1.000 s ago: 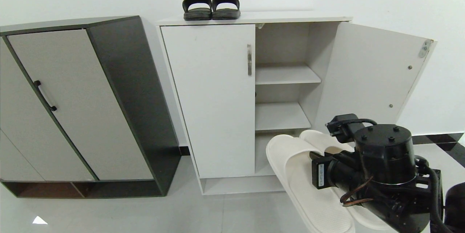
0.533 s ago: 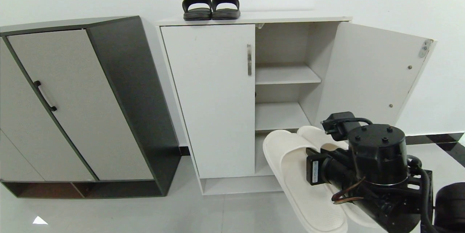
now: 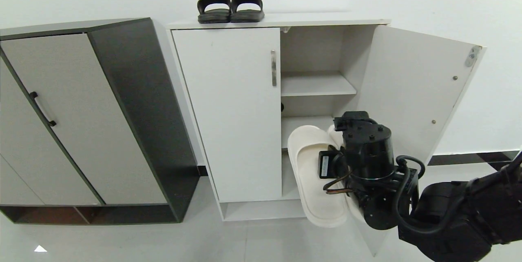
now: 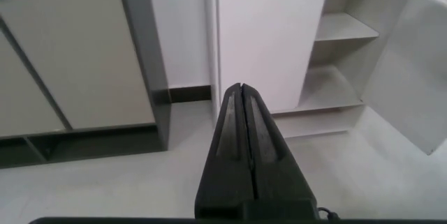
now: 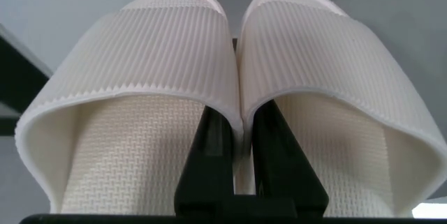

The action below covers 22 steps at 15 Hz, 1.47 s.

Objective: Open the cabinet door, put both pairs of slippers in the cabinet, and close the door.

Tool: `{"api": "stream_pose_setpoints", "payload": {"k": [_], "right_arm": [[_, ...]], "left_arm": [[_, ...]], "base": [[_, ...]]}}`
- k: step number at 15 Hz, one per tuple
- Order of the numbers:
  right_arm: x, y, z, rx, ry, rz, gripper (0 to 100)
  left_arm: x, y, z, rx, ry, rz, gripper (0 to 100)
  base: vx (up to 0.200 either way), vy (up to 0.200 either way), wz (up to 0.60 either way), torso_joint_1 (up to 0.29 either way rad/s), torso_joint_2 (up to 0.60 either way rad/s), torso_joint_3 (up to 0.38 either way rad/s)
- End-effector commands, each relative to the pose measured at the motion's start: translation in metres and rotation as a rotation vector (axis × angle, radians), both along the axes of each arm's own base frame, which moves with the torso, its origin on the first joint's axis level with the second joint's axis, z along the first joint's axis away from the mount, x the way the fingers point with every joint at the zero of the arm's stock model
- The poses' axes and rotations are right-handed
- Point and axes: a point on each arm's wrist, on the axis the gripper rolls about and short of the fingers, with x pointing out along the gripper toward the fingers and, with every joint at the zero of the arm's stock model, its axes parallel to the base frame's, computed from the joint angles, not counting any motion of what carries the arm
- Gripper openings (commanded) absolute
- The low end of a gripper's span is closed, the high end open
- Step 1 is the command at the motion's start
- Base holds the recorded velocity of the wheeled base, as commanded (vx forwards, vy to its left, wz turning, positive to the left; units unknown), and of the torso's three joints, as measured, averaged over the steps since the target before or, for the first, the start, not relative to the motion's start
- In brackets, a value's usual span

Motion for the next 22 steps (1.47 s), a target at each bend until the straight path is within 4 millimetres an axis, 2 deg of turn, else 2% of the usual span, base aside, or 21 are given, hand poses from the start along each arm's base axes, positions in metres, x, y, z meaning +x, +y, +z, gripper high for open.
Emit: {"api": "stream_pose_setpoints", "payload": {"k": [1,3,6,14,22], "right_arm": [[0.004,0.004,-0.006,-0.012,0.009,0.0,0],[0.005,0.005,-0.013,-0.031,0.026,0.005,0],[0.012,0.005,-0.022,-0.053,0.041,-0.005,0],[0.025,-0.012,-0.031,-0.062,0.044,0.004,0],[0.026,-0.022,-0.04,-0.076,0.076,0.038,0]], "left_arm": [[0.0,0.0,0.0,0.0,0.003,-0.001,0],[0.0,0.0,0.0,0.0,0.003,-0.001,0],[0.0,0.0,0.0,0.0,0.003,-0.001,0],[0.0,0.0,0.0,0.0,0.002,-0.001,0],[0.0,0.0,0.0,-0.001,0.002,0.003,0]], "base": [[0.0,-0.2,0.0,-0.002,0.0,-0.002],[0.0,-0.2,0.0,0.002,0.0,0.002],[0.0,0.0,0.0,0.0,0.0,0.0],[0.0,0.0,0.0,0.0,0.0,0.0],[0.0,0.0,0.0,0.0,0.0,0.0]]}}
